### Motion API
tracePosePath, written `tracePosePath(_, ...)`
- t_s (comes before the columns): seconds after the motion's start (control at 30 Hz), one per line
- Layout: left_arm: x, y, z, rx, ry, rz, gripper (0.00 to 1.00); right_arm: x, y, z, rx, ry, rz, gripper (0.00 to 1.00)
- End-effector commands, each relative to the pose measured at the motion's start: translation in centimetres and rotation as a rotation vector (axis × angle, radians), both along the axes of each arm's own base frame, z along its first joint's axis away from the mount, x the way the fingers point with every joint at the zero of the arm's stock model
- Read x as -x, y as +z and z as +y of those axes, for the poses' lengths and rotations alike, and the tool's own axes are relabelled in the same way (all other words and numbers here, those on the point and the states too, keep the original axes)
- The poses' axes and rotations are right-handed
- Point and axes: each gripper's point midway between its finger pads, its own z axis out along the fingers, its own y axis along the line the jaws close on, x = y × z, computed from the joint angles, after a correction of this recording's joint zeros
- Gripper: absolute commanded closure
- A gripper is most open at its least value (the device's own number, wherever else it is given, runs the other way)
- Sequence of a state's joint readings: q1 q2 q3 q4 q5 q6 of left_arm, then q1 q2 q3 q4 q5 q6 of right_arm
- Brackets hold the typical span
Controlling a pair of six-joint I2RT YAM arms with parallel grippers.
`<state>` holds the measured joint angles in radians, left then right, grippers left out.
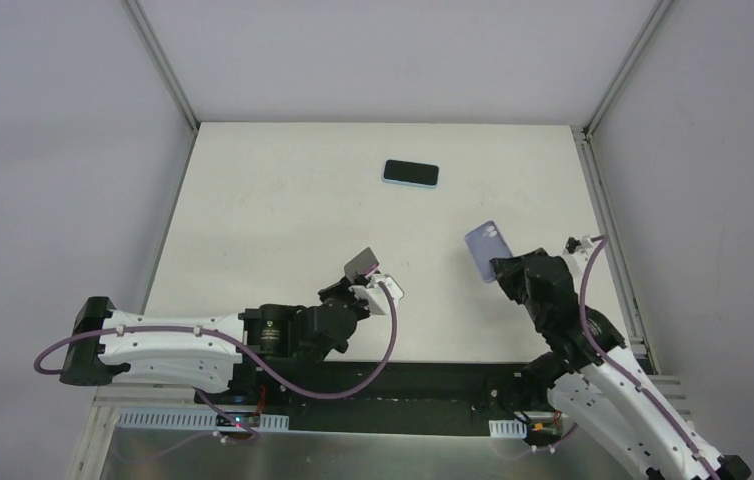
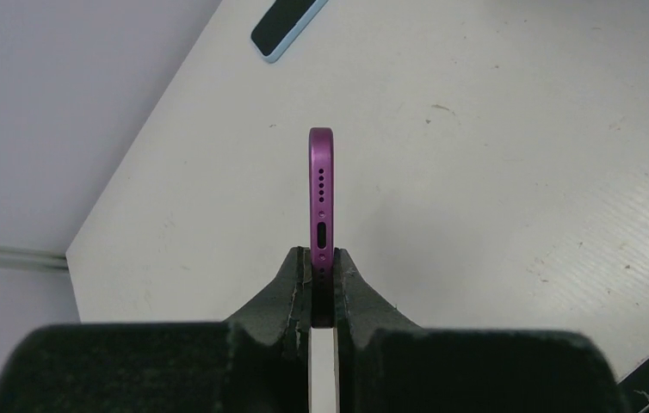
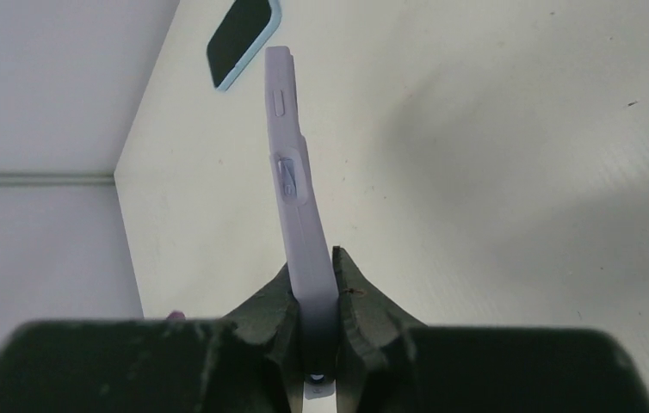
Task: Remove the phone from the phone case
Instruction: Place the phone case at the center of the board.
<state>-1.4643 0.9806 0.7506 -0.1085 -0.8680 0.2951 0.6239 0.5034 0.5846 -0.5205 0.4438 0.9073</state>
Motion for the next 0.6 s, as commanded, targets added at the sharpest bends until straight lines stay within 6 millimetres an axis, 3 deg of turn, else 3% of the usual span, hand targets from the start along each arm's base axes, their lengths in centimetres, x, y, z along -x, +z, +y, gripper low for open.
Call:
tracePosePath(0.0, -0.9, 2.8, 0.6, 0.238, 0.098, -0.032, 1.0, -4.2, -0.7, 0.6, -0.217, -0.129, -0.017, 1.0)
tracePosePath(0.17, -0.8, 2.5, 1.0, 0.242, 0.097, -0.031, 1.0, -9.5, -1.3, -1.2, -0.338, -0.306, -0.041, 1.0)
tracePosePath(0.3, -0.7, 2.2, 1.3, 0.254, 0.092, -0.027, 1.0, -12.6, -1.2, -1.4, -0.38, -0.388, -0.065, 1.0)
tracePosePath(0.57, -0.7, 1.5, 1.6, 0.277, 0.106, -0.015, 1.0, -16.7, -7.4, -1.9, -0.397, -0.516, 0.034, 1.0)
